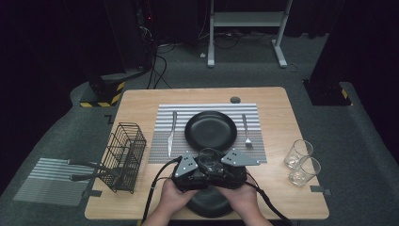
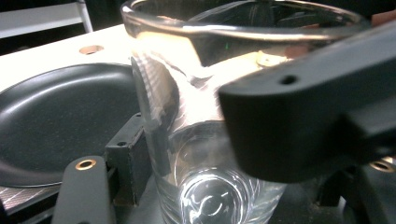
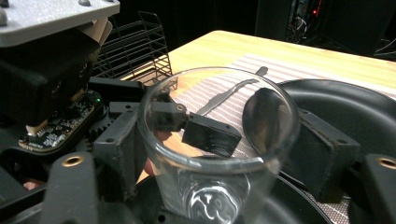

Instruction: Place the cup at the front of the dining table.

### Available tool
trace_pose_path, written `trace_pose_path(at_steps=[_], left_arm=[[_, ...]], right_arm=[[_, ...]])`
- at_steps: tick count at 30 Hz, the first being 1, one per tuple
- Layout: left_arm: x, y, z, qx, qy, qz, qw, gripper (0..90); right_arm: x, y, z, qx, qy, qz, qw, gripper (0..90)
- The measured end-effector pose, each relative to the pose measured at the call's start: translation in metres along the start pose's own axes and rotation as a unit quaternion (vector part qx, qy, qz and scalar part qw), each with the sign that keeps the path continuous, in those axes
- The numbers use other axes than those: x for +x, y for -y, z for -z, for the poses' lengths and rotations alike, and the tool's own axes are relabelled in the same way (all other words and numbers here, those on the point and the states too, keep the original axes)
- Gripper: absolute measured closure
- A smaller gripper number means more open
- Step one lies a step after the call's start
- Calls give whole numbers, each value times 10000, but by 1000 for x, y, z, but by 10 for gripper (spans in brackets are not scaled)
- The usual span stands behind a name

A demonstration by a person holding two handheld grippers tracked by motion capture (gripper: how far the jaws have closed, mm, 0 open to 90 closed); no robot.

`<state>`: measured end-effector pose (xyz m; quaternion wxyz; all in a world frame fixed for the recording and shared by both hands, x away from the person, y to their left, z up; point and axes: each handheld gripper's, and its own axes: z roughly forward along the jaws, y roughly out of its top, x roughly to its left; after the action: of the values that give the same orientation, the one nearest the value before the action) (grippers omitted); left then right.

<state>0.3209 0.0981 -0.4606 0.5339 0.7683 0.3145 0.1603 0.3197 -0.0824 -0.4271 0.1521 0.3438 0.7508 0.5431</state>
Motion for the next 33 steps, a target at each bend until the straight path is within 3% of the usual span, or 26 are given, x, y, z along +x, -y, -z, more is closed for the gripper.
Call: trace_pose_path(at_steps=[6,7,8,9,10,11,14,15,16,17,18,24,33], left_arm=[[6,-1,4,-97,-142,92,9998,303],[7,-1,5,-76,-173,84,9998,303],[11,-2,6,-113,-172,-55,9998,303],[13,-2,7,-98,-225,-67,9997,303],[14,-2,8,-96,-256,-16,9996,304],[14,-1,9,-162,-305,165,9993,304],[23,-1,13,-134,-422,6,9990,304],[23,0,13,-221,-484,140,9985,304],[26,0,15,-210,-520,65,9984,304],[27,0,15,-253,-570,170,9979,304],[30,1,17,-226,-620,99,9978,304],[41,2,25,-276,-829,194,9960,304],[60,8,32,-329,-1130,468,9920,305]], right_arm=[[-1,-2,2,8,-25,44,10000,225],[0,-2,2,-28,-37,26,10000,223],[-1,-2,1,-102,-11,92,9999,222],[0,-3,3,-22,-33,66,10000,222],[0,-3,3,-42,-27,75,10000,223],[0,-3,4,-54,-8,106,9999,224],[-2,-5,7,-64,22,124,9999,235],[-2,-5,9,-56,18,63,10000,236],[-3,-6,10,-58,33,61,10000,238],[-5,-5,11,-120,72,140,9998,240],[-6,-6,13,-88,88,145,9998,240],[-11,-4,20,-86,209,175,9996,263],[-25,13,29,35,499,226,9985,282]])
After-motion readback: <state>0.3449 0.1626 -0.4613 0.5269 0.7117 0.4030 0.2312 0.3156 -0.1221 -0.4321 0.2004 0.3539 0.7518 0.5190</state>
